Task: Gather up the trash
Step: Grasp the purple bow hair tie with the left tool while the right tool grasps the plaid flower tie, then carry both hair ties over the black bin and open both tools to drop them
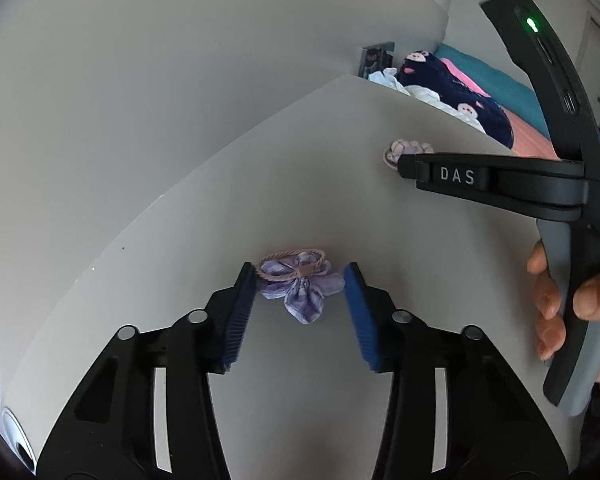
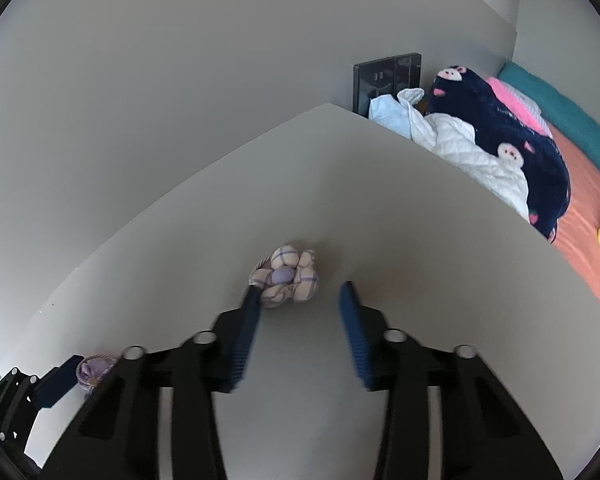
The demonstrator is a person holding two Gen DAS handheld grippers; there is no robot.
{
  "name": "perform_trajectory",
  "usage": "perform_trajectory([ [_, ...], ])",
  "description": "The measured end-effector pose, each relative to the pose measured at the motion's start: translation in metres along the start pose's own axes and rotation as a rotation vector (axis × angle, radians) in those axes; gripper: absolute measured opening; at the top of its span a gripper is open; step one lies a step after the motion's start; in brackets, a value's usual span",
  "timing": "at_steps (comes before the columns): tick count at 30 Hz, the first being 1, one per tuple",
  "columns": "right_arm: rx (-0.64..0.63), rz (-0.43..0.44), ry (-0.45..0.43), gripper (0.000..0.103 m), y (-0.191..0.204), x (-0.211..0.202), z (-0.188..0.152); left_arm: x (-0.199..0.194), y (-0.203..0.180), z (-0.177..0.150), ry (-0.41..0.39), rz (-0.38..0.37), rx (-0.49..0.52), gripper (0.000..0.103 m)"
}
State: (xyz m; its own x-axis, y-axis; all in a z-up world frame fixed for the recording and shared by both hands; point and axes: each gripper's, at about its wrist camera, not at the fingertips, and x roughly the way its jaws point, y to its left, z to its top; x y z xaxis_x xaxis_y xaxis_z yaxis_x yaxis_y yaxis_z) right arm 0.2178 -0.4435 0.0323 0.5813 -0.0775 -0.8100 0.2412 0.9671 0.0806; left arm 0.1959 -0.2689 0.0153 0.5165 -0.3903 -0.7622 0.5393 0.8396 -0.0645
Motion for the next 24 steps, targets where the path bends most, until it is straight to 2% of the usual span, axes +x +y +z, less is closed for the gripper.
perform_trajectory([
  [1,-0.009,-0.004,0.002,0.021,0.001,0.000,0.000,0.001,0.000,0.001,0.000,-0.001,0.002,0.043],
  [3,-0.032,-0.012,0.002,0.014,0.003,0.000,0.000,0.000,0.000,0.000,-0.001,-0.007,0.010,0.039],
  [6,-0.035,0.008,0.001,0.009,0.002,-0.001,-0.002,-0.001,-0.002,-0.001,-0.003,-0.018,0.029,0.027],
  [7,-0.041,0.011,0.001,0.008,0.002,-0.003,-0.004,-0.001,-0.001,-0.001,-0.003,-0.022,0.036,0.026],
  [10,-0.024,0.032,0.014,0.006,-0.003,-0.006,-0.008,-0.001,-0.001,-0.001,-0.004,-0.015,0.048,0.021],
  [15,0.040,0.078,0.042,0.006,-0.016,-0.019,-0.019,-0.002,-0.001,-0.004,0.000,0.009,0.059,0.019],
  [21,0.066,0.085,0.040,0.006,-0.024,-0.051,-0.040,-0.022,-0.011,-0.018,-0.004,-0.019,0.032,0.019],
  [24,0.057,0.080,0.017,0.006,-0.025,-0.073,-0.057,-0.041,-0.024,-0.031,-0.013,-0.057,0.026,0.019],
])
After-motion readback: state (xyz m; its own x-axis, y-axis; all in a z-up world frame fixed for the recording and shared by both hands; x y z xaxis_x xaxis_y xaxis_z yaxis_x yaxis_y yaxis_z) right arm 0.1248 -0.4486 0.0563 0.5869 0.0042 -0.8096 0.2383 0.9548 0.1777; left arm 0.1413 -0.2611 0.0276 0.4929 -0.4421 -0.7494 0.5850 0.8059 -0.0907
